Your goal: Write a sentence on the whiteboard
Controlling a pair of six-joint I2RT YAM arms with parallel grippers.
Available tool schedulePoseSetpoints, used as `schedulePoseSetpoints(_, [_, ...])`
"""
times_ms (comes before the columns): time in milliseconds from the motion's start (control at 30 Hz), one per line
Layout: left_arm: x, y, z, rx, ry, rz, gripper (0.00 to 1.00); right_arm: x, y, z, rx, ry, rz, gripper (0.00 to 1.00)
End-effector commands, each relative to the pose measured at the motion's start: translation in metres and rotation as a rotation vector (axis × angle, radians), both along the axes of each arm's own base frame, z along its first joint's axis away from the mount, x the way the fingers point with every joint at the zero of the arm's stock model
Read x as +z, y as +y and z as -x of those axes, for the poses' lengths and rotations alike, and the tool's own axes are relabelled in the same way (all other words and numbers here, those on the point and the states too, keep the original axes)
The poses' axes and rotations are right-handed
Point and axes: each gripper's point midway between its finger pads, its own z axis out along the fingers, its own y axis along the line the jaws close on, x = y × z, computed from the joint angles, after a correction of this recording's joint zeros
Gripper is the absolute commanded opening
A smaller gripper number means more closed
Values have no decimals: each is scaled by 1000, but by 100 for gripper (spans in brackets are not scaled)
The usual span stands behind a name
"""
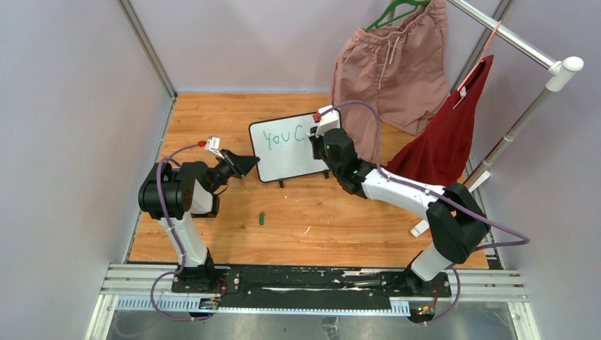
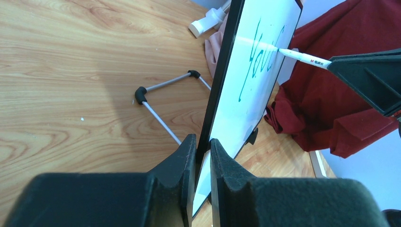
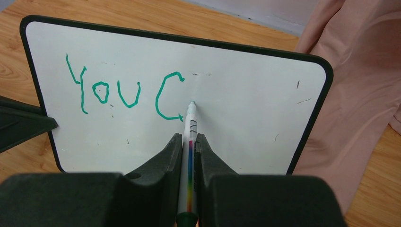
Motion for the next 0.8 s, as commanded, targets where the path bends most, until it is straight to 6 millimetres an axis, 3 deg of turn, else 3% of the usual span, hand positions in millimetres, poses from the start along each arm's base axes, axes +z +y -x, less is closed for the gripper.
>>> schedulePoseSetpoints(0, [0,2,-1,18,-31,-17,0,15,1,-11,-19,-23,-29,0])
schedulePoseSetpoints(433, [0,2,-1,17,-30,-17,0,1,11,-6,34,18,-22,0])
schedulePoseSetpoints(767, [0,2,-1,18,-31,-17,0,-16,3,2,30,54,1,0])
